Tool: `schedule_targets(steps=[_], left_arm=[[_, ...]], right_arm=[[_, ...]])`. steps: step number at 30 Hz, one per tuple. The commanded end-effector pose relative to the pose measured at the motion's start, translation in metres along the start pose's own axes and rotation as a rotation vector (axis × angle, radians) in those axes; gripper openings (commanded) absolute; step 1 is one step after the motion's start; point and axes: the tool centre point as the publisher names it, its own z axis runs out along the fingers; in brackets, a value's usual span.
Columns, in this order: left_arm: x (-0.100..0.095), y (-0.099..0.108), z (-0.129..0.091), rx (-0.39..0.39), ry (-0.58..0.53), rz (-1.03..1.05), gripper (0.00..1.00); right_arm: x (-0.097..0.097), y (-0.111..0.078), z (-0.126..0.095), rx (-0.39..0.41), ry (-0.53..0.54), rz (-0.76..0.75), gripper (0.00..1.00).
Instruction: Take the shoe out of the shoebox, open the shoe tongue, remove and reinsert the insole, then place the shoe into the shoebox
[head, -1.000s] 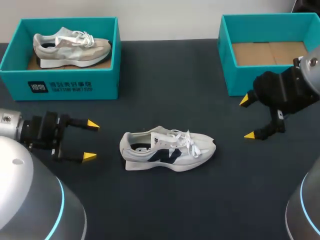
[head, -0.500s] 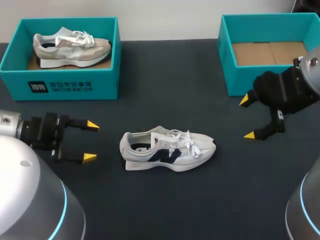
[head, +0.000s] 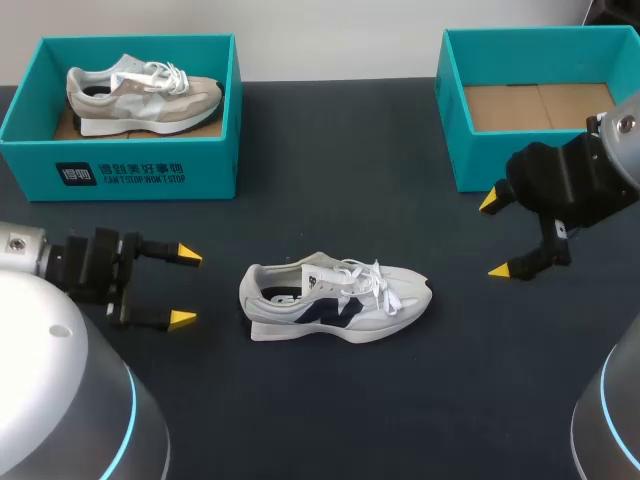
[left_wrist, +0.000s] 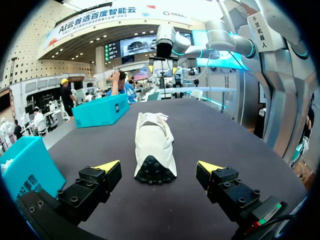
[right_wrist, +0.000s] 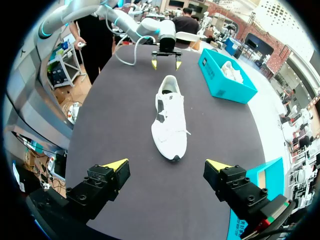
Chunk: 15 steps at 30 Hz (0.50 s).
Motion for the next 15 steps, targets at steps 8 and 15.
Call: schedule_targets(steps=[8, 15], left_arm=[[-0.001, 0.019, 0.053, -0.034, 0.01, 0.0, 1.0], [-0.01, 0.031, 0.069, -0.038, -0.003, -0.038, 1.0]], right_arm=[[0.0, 0.0, 0.001, 0.002, 0.0, 0.0, 1.0], [0.0, 0.0, 0.001, 0.002, 0.0, 0.0, 1.0]])
